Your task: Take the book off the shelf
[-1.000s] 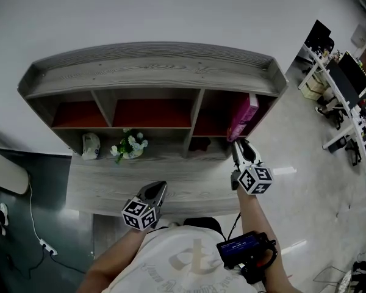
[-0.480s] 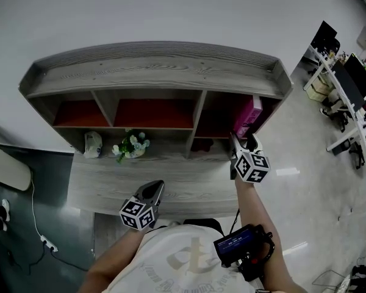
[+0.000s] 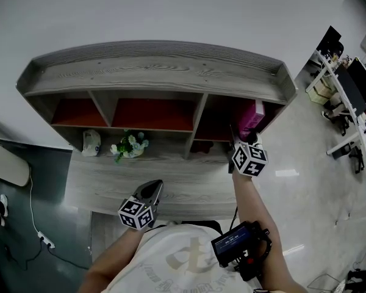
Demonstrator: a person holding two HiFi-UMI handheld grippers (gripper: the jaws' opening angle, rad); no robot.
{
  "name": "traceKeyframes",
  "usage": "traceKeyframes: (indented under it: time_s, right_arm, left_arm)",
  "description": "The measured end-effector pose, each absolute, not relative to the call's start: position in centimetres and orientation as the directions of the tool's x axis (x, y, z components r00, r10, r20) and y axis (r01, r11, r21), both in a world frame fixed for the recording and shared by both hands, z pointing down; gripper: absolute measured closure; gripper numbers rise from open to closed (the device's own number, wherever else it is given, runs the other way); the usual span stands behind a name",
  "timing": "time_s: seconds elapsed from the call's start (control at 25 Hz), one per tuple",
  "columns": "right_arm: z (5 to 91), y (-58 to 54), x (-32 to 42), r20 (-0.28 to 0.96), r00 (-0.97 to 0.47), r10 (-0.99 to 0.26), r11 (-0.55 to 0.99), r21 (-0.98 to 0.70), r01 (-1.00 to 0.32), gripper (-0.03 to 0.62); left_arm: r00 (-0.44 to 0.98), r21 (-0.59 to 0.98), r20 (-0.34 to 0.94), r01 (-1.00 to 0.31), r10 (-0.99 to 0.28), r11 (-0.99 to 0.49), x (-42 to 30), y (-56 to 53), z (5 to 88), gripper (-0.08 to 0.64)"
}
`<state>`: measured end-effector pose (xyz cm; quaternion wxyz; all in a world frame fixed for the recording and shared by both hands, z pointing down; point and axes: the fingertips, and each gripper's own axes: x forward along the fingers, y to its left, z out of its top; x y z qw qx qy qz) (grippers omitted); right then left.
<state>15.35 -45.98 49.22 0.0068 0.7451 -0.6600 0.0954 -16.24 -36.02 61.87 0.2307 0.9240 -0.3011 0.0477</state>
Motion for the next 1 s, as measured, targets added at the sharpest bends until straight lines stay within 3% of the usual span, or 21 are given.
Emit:
traceKeyframes:
  time_s: [0.28, 0.4, 1.0]
  right_arm:
    - [48.8, -47.0, 16.4, 0.146, 0.149, -0.978, -0.165, -0.107, -0.980, 0.321]
    - [48.5, -47.0, 17.2, 0.142, 0.176, -0.974, -0.190, -0.093, -0.977, 0.397]
    - [48.9, -47.5, 17.9, 0.145, 0.161, -0.976, -0.166, -0.028, -0.986, 0.436]
  left_arm:
    - [0.814, 0.402, 0.234, -0.579, -0.532, -0.709, -15.2, -36.7, 62.0, 0.558]
    - [0.813, 0.402, 0.237, -0.580, -0.531, -0.709, -14.8, -37.0, 62.1, 0.558]
    - [0.820, 0.406, 0.246, -0.571, -0.517, -0.713, -14.5, -37.7, 62.8, 0.558]
